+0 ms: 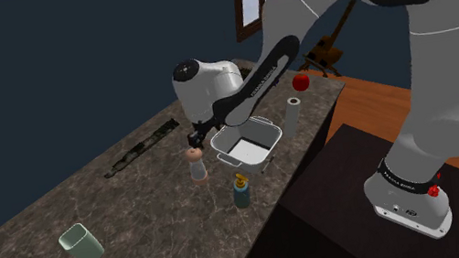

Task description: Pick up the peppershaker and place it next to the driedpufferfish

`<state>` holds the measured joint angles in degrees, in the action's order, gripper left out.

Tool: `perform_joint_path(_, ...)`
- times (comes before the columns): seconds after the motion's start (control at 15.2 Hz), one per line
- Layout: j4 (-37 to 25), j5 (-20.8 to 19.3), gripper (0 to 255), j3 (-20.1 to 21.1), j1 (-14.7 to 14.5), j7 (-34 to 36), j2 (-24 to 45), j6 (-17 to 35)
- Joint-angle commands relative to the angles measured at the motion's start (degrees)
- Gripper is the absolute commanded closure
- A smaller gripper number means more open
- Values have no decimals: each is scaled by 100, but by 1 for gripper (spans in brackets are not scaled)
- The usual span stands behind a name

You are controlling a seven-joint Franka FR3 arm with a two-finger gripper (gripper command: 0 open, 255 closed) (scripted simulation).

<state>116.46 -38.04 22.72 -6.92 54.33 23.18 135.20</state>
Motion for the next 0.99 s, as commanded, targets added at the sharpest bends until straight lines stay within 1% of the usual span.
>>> perform_joint_path(0.0, -405, -239, 0, -116, -182, 191, 482, -22)
perform_joint_path(0.2, -1029, -482, 0, -276, -464, 394, 1162, -75)
perform_joint_path(0.4, -1725, -639, 0, -421, -736, 506, 1848, -153)
perform_joint_path(0.92, -1956, -846, 0, -618, -776, 598, 2329, 118)
